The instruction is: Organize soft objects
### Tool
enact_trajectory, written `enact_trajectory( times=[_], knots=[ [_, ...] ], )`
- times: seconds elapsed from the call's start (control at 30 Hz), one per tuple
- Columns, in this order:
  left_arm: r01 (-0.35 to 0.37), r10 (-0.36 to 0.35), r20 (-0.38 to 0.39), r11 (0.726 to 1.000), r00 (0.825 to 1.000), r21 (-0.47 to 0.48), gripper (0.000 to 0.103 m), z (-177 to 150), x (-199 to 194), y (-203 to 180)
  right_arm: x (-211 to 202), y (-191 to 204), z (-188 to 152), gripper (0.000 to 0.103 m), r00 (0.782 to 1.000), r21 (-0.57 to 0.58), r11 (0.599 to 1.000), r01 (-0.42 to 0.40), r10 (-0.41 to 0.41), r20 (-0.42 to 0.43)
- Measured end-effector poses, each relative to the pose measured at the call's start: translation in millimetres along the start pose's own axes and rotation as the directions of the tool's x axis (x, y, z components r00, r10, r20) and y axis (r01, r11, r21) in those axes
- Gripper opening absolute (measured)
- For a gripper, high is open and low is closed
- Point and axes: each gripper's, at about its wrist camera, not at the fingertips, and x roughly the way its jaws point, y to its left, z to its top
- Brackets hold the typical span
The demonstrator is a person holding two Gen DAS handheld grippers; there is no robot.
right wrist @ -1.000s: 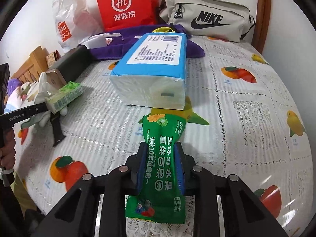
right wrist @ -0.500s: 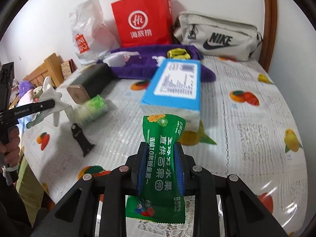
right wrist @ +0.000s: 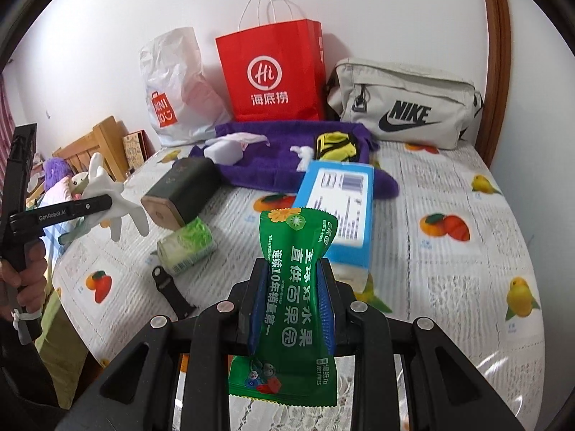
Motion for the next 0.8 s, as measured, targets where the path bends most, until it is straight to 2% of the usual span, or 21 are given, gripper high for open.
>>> enact_trajectory(
  times=[0.4,0.8],
  knots=[
    [0.012,-0.012,0.029,1.0,1.0,0.0,0.016,32,-1,-8,5,6,40,0.027,0.999,-0.032,0.999,-0.013,0.015,0.041],
    [0.016,-0.015,0.03,1.0,0.999,-0.024,0.016,64,19,-10,33,7,85,0.027,0.998,-0.062,0.998,-0.028,0.031,0.047]
  ],
)
